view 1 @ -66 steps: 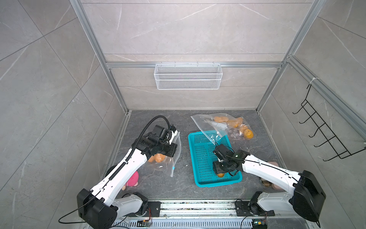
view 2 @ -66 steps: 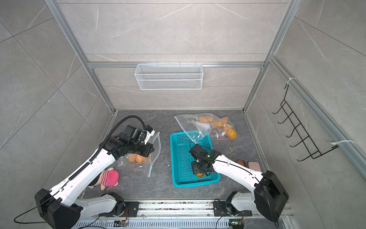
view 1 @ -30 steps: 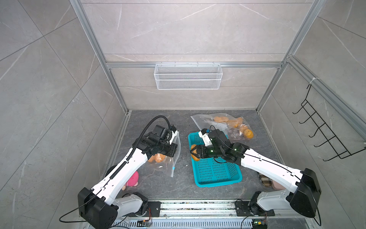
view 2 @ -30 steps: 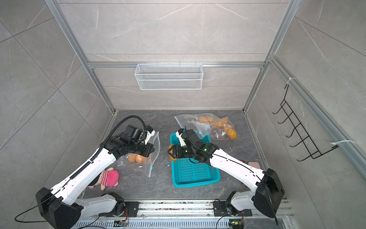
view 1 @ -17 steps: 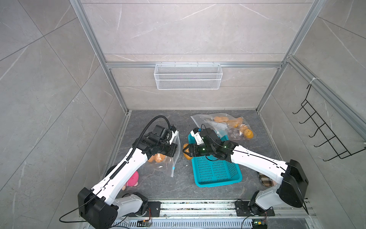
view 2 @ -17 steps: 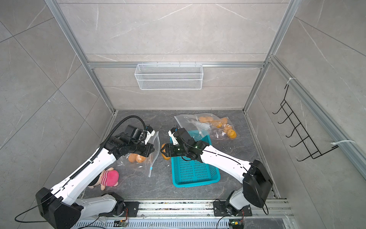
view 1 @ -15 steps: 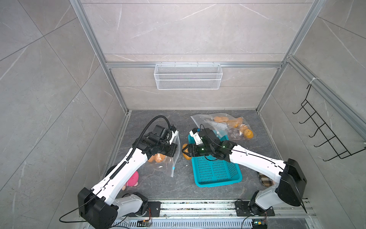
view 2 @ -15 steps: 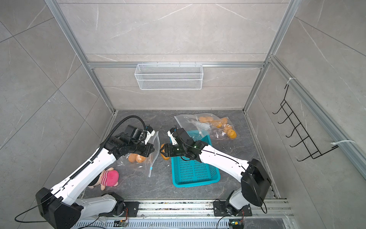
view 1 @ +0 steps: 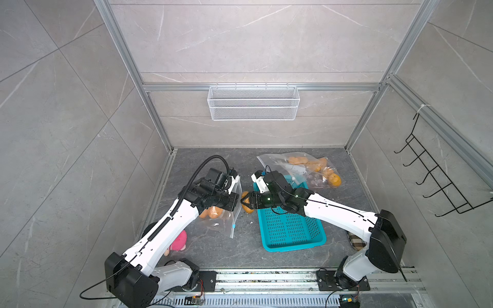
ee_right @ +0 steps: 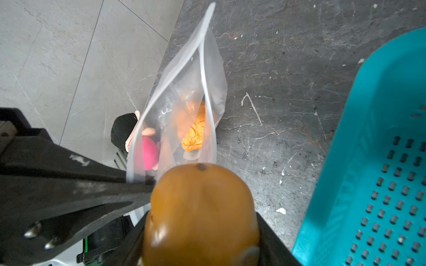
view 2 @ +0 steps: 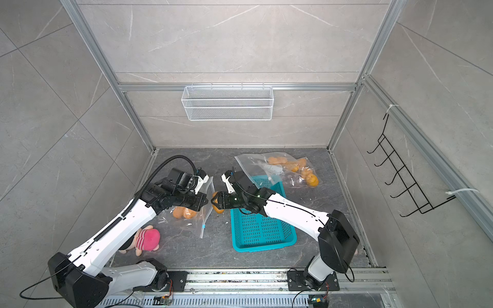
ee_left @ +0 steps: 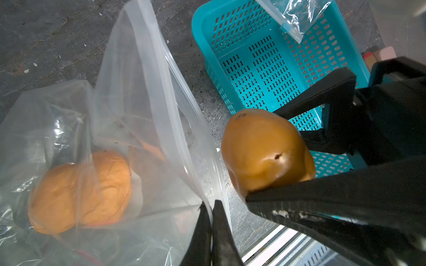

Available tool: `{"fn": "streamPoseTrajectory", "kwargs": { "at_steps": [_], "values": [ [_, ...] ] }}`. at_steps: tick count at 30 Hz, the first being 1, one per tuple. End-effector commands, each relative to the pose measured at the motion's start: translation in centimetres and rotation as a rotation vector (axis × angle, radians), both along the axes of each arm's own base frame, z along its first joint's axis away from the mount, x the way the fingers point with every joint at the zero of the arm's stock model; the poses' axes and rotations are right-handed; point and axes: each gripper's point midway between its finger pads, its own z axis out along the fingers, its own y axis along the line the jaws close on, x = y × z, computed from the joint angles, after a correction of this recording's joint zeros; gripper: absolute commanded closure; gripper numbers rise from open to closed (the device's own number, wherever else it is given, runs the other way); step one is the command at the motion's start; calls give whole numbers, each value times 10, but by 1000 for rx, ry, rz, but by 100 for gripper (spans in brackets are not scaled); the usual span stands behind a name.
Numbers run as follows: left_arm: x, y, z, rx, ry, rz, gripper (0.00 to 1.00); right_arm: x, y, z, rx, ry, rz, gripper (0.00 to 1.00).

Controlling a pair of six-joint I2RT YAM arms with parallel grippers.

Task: Put the potatoes into a zipper bag and zip it
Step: Place the potato into the zipper food storage bag.

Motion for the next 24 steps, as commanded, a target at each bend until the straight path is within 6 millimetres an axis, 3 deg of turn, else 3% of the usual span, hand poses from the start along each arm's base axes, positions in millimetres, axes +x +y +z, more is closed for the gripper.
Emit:
{"fn": "streamPoseTrajectory", "kwargs": {
  "at_steps": [1,13,24],
  "values": [
    [1,1,13,-18,-50,-11,100,3,3,23,56,-63,-8,57],
    [0,0,15,-26,-52,-12,100,17,19,44,152,-106,-29,57],
    [1,2,19,-33,-74,-4,100,23,33,21,147,-45,-28,57]
  ]
}}
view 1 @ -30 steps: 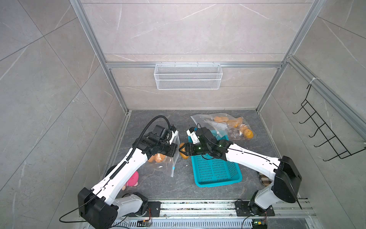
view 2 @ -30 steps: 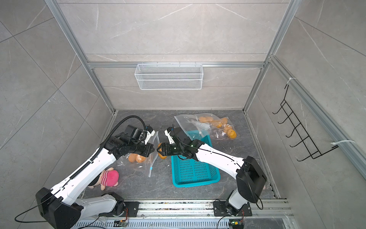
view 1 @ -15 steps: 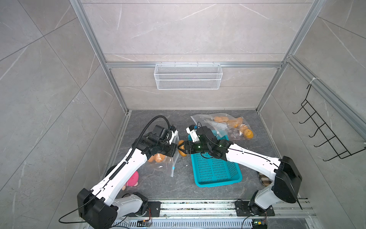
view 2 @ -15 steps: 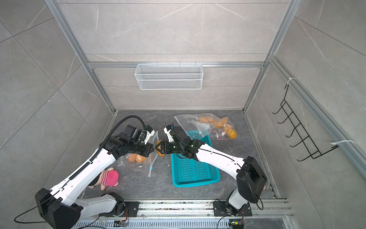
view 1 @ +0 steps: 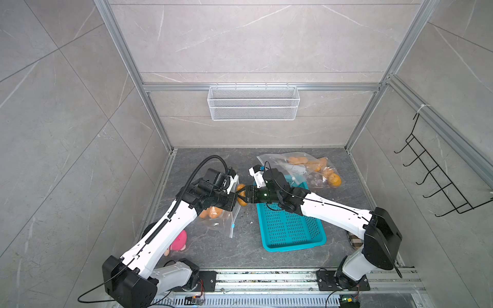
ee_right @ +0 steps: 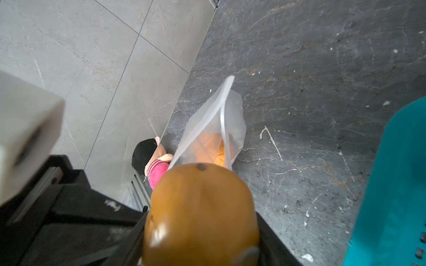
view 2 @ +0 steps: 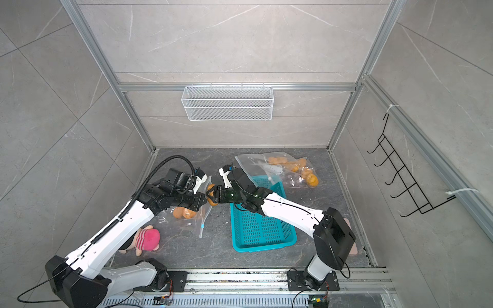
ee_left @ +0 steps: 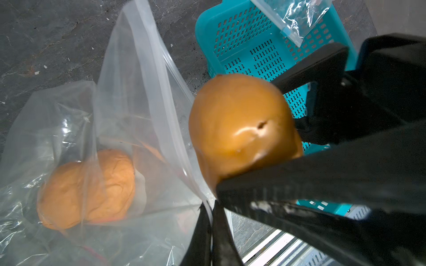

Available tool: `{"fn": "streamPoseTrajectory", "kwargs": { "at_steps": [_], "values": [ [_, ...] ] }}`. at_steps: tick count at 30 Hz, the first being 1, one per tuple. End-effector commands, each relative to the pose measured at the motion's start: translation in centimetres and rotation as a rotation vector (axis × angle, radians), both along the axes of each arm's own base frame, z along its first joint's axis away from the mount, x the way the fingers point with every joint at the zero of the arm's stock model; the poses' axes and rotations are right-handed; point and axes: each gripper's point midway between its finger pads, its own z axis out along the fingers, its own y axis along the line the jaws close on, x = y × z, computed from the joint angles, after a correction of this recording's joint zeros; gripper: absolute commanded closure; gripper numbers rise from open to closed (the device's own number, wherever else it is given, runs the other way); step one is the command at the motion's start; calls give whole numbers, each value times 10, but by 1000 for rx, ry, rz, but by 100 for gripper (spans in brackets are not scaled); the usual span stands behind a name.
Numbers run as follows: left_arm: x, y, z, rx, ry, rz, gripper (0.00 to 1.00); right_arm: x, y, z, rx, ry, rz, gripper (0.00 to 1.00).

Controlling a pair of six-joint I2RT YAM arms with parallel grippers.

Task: Put the potatoes into a zipper bag and zip it
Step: Place the potato into the zipper food storage bag.

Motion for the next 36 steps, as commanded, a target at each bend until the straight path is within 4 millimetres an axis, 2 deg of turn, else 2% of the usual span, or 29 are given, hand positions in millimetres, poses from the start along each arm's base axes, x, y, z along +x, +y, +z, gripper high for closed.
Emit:
{"fn": "streamPoseTrajectory", "kwargs": {
  "at_steps": [1,14,25,31,36],
  "values": [
    [2,-2,14,-31,-58,-13,100,3,10,2,13,12,5,57],
    [4,0,13,-34,-52,-4,100,4,5,-13,-65,19,-11,57],
    [4,0,16,-37,-62,-2,100,5,2,-16,-115,3,-16,57],
    [3,1,19,-44,-71,-3,100,10,-5,-16,-180,-27,-32,57],
    [3,1,19,-44,-73,-2,100,11,-3,-5,-201,-59,-9,56]
  ]
}}
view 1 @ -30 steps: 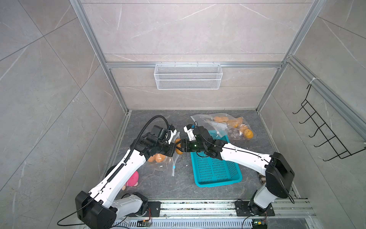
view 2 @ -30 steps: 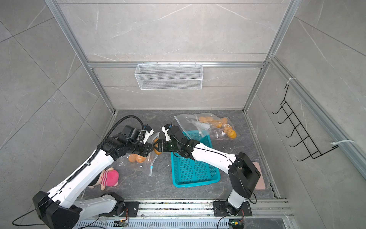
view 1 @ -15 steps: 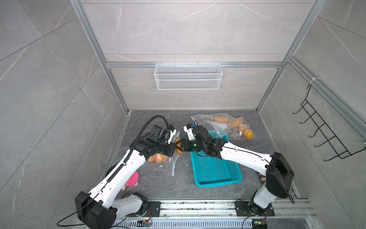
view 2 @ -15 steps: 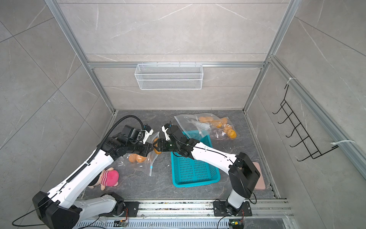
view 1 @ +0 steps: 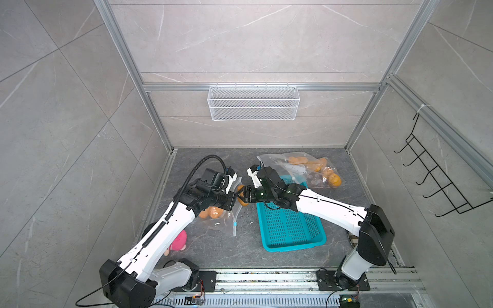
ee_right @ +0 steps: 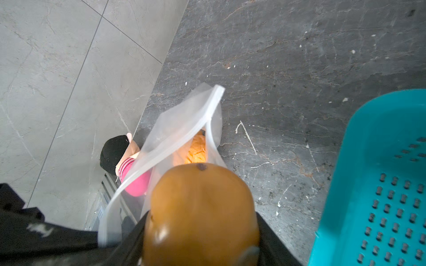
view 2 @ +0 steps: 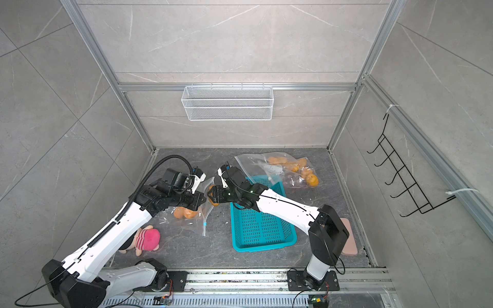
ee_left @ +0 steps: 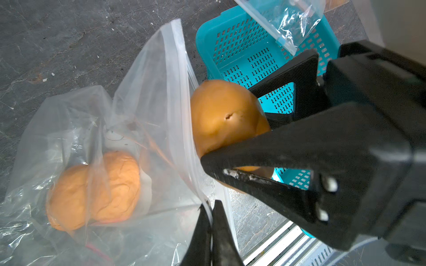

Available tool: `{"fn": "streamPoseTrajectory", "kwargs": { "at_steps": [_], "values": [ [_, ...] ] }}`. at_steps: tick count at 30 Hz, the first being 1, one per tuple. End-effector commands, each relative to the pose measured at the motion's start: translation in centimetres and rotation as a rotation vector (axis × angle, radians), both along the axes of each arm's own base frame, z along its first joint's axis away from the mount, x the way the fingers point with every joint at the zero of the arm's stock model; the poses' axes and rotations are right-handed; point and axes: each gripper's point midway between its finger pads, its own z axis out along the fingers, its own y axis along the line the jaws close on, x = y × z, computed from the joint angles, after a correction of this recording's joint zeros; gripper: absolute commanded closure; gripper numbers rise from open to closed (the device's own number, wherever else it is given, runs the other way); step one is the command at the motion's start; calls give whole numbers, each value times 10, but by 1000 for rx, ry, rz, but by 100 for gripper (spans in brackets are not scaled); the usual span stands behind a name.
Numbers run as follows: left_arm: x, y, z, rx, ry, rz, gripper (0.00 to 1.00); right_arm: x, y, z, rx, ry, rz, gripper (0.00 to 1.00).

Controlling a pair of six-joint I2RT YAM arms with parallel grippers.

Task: Put the potatoes into a zipper bag and zip it
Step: Place the potato into the zipper food storage bag.

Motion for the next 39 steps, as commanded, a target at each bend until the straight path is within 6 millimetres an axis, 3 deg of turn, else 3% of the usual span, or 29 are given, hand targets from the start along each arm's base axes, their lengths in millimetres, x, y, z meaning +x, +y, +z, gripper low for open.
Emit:
{"fn": "streamPoseTrajectory", "kwargs": {
  "at_steps": [1,11,19,24,30,39],
  "values": [
    [2,-1,11,-25,-46,-9,100,2,2,5,-42,-39,21,56],
    [2,-1,12,-26,-50,-8,100,-3,11,12,13,-49,64,56],
    [2,0,11,-23,-49,-7,100,-11,8,50,129,-111,76,56],
    [2,0,13,-27,-51,-3,100,-13,6,61,200,-155,68,57],
    [2,0,14,-34,-56,-3,100,-13,23,56,272,-110,94,57],
    [3,1,17,-38,-66,0,100,-6,36,23,247,-52,92,57]
  ]
}}
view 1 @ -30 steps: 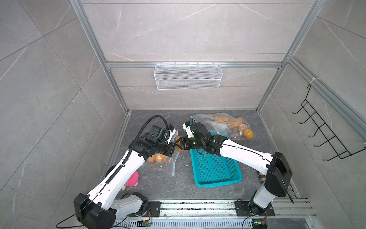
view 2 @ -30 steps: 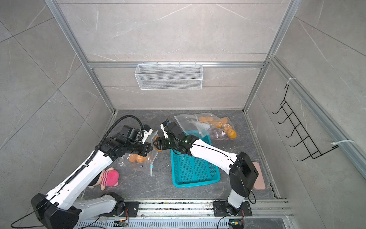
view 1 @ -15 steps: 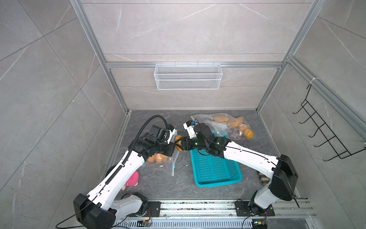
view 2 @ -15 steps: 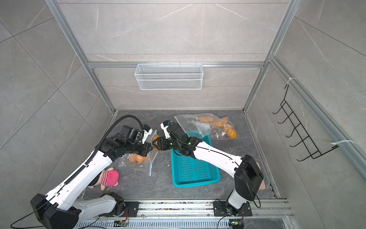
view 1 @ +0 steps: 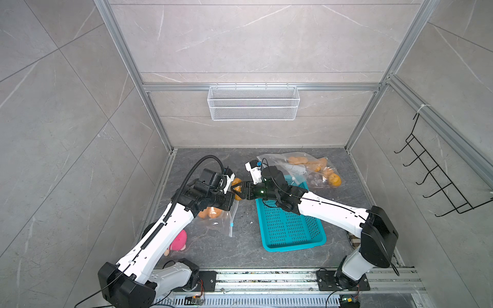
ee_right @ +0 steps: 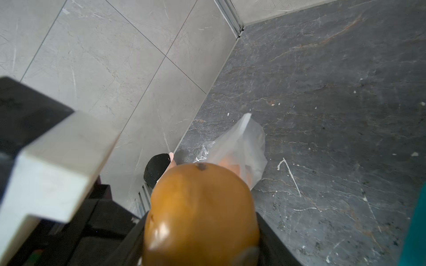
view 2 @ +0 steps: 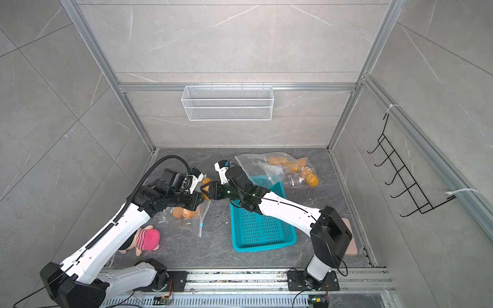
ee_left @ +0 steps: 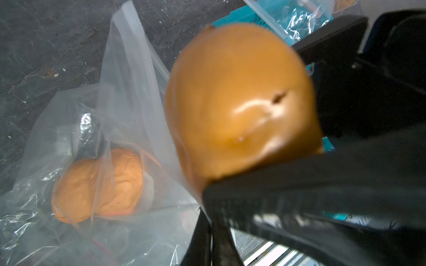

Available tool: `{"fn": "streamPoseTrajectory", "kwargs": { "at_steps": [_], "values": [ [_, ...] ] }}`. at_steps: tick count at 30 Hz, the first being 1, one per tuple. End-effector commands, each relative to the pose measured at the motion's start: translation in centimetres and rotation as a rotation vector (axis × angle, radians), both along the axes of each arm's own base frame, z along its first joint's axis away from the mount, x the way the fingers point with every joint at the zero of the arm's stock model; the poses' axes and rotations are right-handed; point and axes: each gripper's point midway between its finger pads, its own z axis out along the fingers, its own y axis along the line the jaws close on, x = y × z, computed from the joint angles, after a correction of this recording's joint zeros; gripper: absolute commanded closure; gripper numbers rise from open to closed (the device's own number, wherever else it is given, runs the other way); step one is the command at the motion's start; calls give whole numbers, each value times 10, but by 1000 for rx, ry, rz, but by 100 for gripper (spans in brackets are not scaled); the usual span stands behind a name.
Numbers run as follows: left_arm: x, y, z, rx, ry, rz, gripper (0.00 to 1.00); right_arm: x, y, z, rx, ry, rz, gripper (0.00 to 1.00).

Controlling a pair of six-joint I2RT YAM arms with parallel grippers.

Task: Put the potatoes into a zipper bag and zip it
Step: Place the potato into the zipper food storage bag.

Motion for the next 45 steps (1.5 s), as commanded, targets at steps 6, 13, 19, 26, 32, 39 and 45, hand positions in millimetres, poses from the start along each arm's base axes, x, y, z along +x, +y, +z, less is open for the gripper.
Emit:
{"fn": "streamPoseTrajectory", "kwargs": {
  "at_steps": [6,13,19,26,32,39,45],
  "values": [
    [5,-7,20,-59,-77,-16,100,-5,13,-30,-11,49,30,57],
    [5,-6,23,-66,-89,-13,100,0,7,-46,-72,44,6,57],
    [6,-6,22,-66,-86,-8,100,-3,4,-53,-118,44,7,57],
    [8,-4,23,-67,-90,2,100,-8,2,-54,-120,53,16,56],
    [8,-3,24,-70,-93,3,100,-10,4,-52,-126,54,35,52],
    [9,-4,20,-62,-80,-1,100,-18,7,-47,-119,83,73,48],
    [9,-4,18,-59,-74,-2,100,-24,8,-34,-82,62,99,37]
  ]
}}
